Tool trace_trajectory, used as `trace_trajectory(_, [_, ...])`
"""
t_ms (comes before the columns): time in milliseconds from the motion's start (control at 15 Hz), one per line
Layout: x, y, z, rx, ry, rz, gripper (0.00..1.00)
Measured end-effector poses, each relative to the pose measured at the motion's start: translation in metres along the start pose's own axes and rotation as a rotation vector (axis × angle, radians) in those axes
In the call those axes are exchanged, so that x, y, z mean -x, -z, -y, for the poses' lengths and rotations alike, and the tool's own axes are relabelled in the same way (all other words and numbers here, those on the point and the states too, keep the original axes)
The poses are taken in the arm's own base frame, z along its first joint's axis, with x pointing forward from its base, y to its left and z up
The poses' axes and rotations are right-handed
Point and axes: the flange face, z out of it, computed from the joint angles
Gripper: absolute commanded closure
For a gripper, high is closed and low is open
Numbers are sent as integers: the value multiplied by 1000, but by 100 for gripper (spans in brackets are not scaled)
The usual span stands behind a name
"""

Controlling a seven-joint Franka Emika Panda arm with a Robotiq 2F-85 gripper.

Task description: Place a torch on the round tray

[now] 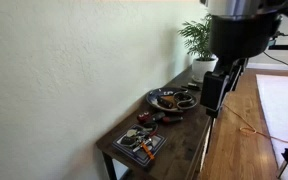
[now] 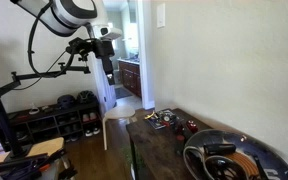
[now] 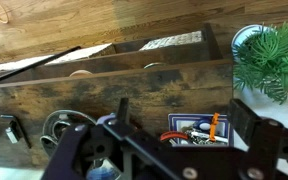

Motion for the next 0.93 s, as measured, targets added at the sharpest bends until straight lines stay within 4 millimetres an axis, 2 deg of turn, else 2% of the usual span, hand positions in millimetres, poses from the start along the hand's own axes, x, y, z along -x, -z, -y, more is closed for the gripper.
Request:
trace_trajectory(667, [0, 0, -1, -1, 0, 1, 0])
trace_trajectory(933, [-12, -9, -17, -2, -18, 24, 0])
